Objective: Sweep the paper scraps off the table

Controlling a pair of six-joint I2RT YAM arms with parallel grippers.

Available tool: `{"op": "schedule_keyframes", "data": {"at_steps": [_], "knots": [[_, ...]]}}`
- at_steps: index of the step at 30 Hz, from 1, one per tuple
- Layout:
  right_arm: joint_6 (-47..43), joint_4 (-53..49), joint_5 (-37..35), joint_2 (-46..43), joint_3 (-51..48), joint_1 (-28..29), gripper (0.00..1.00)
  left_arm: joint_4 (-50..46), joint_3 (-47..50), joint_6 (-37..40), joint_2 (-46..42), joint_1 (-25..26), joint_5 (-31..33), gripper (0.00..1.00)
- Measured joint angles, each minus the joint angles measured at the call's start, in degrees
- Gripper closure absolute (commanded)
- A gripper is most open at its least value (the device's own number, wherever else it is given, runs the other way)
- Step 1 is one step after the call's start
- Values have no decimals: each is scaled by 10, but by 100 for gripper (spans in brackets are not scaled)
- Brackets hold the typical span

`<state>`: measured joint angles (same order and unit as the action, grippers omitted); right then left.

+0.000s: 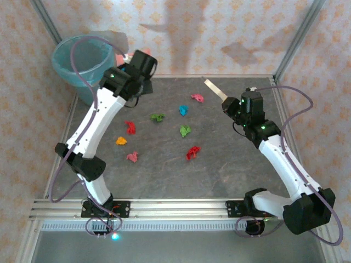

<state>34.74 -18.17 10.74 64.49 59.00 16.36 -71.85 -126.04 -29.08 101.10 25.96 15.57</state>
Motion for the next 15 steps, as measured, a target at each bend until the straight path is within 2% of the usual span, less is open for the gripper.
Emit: {"op": "schedule_keyframes", "data": {"at_steps": [5, 10, 15], "knots": [[-15, -4, 16, 0, 0, 0, 100, -14, -71, 0, 26, -75, -19, 100], [-31, -4, 33, 0, 0, 3, 100, -19, -143, -1, 73, -123, -43, 100], [-42, -2, 44, 4, 0, 4, 100, -13, -178, -13, 126, -178, -100, 100]]}}
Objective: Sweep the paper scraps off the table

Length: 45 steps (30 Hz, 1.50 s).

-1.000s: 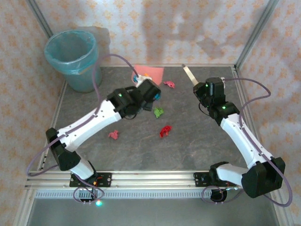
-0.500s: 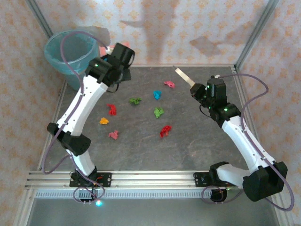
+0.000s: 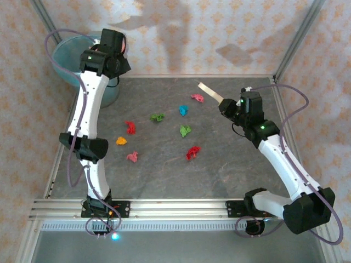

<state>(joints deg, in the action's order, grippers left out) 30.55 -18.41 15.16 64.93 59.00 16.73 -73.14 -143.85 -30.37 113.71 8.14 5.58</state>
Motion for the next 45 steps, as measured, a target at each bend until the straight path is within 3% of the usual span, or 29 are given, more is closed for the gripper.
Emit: {"op": "schedule_keyframes", "data": {"at_steps": [11, 22, 35, 45], "knots": [[-13, 0, 10, 19, 0, 3, 100, 50, -72, -66, 72, -118, -143, 100], [-17, 1, 9, 32, 0, 5, 100, 145, -72, -163, 89, -143, -265, 100], [-19, 2, 3, 43, 0, 5, 100, 279, 50, -298, 72, -176, -336, 100], [-19, 5, 0, 43, 0, 5, 100, 393, 162, -396, -5, -177, -349, 100]]}}
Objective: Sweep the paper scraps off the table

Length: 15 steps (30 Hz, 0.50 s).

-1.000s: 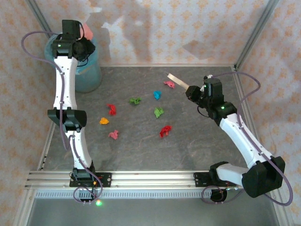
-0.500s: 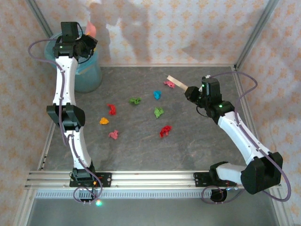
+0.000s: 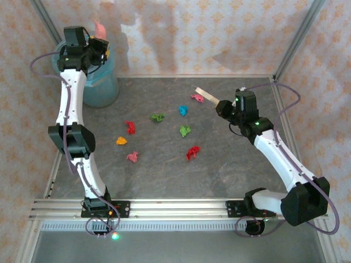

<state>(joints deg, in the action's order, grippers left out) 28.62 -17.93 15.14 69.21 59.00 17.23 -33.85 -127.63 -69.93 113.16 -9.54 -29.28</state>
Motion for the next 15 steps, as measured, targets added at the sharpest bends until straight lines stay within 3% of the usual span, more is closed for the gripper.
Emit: {"op": "schedule_keyframes", "data": {"at_steps": [6, 15], "knots": [[0, 0, -2, 0, 0, 0, 100, 43, 52, -40, -49, 0, 15, 100], [0, 6, -14, -6, -8, 0, 100, 63, 90, -39, -94, 2, 16, 100]]}}
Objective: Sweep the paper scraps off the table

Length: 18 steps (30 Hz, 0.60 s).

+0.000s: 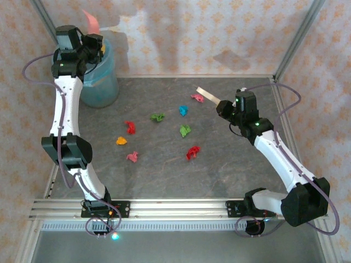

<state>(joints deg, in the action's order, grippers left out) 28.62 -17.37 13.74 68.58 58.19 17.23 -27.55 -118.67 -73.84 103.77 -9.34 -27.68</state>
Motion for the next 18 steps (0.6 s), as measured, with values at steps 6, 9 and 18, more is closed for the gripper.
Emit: {"op": "schedule_keyframes", "data": {"at_steps": [6, 9, 18], "knots": [[0, 10, -19, -19, -13, 0, 100, 5, 104, 26, -78, 29, 12, 100], [3, 15, -31, -31, -21, 0, 100, 17, 172, 40, -140, 63, 22, 100], [18, 51, -73, -83, -63, 0, 100, -24, 316, 181, -289, 292, 78, 100]]}}
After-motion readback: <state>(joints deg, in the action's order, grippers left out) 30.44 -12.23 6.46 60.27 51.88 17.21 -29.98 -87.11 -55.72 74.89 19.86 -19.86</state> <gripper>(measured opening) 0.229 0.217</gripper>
